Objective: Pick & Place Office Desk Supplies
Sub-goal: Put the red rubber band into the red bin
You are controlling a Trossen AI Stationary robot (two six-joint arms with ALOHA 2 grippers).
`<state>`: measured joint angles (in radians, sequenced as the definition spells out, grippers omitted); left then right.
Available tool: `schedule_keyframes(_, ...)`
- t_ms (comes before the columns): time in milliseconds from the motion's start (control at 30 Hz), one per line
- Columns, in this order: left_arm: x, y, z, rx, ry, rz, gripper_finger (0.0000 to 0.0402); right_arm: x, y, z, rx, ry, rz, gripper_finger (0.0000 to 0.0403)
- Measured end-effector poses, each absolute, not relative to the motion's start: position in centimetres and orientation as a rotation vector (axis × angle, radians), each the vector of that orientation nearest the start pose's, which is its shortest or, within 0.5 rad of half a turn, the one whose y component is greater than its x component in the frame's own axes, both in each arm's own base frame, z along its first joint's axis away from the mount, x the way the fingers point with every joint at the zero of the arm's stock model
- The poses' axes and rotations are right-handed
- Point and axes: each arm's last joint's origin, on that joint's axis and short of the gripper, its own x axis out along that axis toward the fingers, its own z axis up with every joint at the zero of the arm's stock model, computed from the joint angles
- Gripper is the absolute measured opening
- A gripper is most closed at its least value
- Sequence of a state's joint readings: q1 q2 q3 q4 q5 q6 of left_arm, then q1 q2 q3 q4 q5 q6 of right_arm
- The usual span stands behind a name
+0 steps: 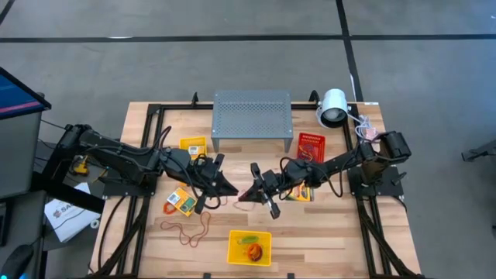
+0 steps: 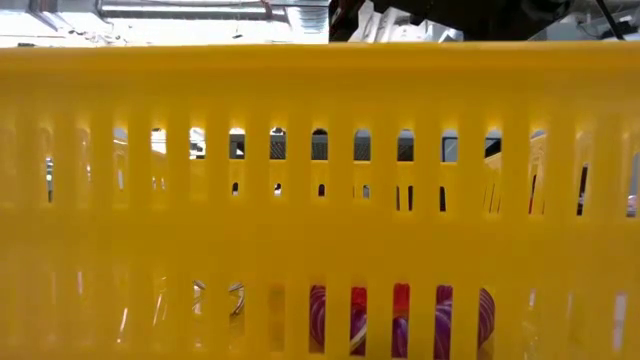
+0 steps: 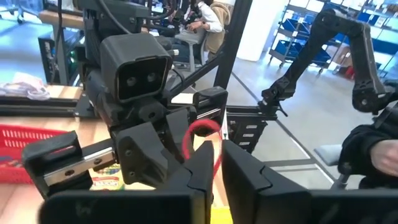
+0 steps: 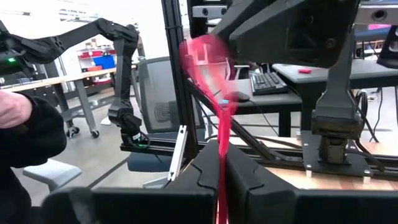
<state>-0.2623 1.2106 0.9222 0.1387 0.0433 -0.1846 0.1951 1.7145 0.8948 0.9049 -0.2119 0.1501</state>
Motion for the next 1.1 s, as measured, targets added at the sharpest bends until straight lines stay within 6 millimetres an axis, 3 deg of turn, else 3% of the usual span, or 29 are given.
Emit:
schedule_keyframes(267, 26.5, -7.2, 32.7, -0.119, 0.138, -0.296, 0.0128, 34.6, 7.5, 25.1, 0.117, -0.027, 0.410, 0.0001)
schedule_keyframes(533, 26.7, -6.3, 32.5, -0.115, 0.153, -0.227, 0.0208, 31.0, 7.1, 28.1, 0.018, 0.139, 0.302, 0.0000)
schedule_keyframes(867, 26.6, -6.1, 31.0, -0.032, 0.235, -0.218, 0.0215, 24.7, 6.0, 31.0, -0.048, 0.322, 0.055, 0.0000)
schedule_keyframes(1100, 26.0, -5.5, 29.1, -0.012, 0.274, -0.112, 0.0204, 22.2, 4.5, 30.3, -0.008, 0.504, -0.132, 0.0000)
